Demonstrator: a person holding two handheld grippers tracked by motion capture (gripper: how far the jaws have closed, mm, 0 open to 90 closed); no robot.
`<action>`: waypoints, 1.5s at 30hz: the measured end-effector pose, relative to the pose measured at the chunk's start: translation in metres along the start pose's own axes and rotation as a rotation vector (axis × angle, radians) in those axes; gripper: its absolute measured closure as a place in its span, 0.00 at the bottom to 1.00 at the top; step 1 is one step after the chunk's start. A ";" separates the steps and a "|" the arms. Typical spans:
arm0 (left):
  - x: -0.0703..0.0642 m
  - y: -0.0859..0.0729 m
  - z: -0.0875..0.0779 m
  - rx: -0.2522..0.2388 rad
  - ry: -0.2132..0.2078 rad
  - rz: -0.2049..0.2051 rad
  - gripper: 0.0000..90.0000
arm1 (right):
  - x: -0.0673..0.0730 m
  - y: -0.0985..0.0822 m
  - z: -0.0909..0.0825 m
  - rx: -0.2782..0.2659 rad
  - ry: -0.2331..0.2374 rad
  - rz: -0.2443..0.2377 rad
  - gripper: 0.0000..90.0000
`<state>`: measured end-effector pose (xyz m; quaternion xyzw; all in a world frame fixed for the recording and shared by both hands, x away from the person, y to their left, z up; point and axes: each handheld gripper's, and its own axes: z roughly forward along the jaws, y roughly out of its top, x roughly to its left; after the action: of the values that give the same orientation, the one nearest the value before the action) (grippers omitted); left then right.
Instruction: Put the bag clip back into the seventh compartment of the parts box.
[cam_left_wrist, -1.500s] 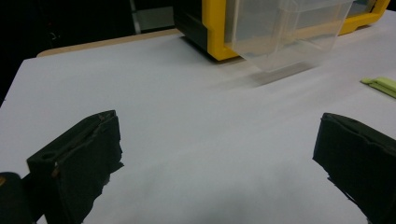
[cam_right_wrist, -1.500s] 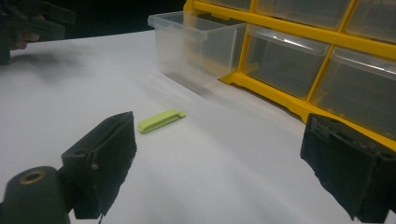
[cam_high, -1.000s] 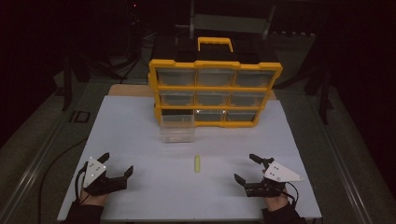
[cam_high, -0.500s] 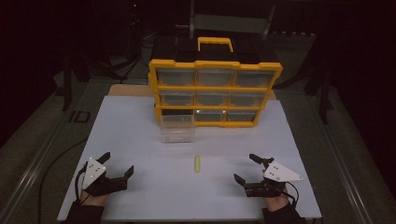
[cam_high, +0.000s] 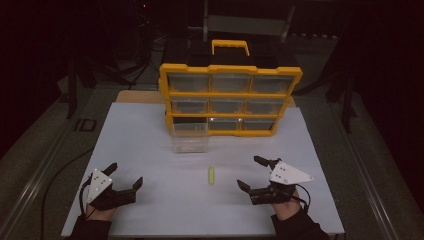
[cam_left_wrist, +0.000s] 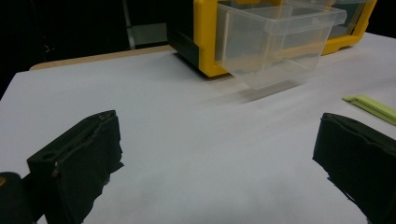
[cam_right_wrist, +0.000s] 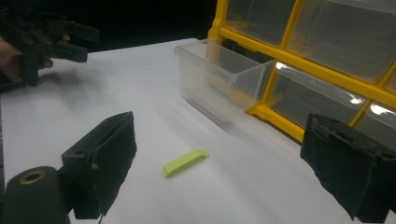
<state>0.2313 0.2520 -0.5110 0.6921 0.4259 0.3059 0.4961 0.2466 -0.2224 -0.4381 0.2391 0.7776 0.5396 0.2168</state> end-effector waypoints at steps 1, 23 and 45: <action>0.000 0.000 0.000 0.000 0.001 0.001 0.01 | 0.000 0.003 0.003 -0.006 0.007 0.006 0.12; 0.000 0.000 -0.001 -0.004 -0.002 0.002 0.01 | 0.031 0.006 0.087 0.124 0.093 0.074 0.47; 0.000 -0.001 -0.001 -0.004 -0.008 0.005 0.01 | 0.046 -0.033 0.134 0.432 0.071 0.033 1.00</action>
<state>0.2296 0.2526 -0.5118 0.6933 0.4216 0.3049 0.4985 0.2852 -0.1055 -0.5159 0.2735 0.8783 0.3719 0.1244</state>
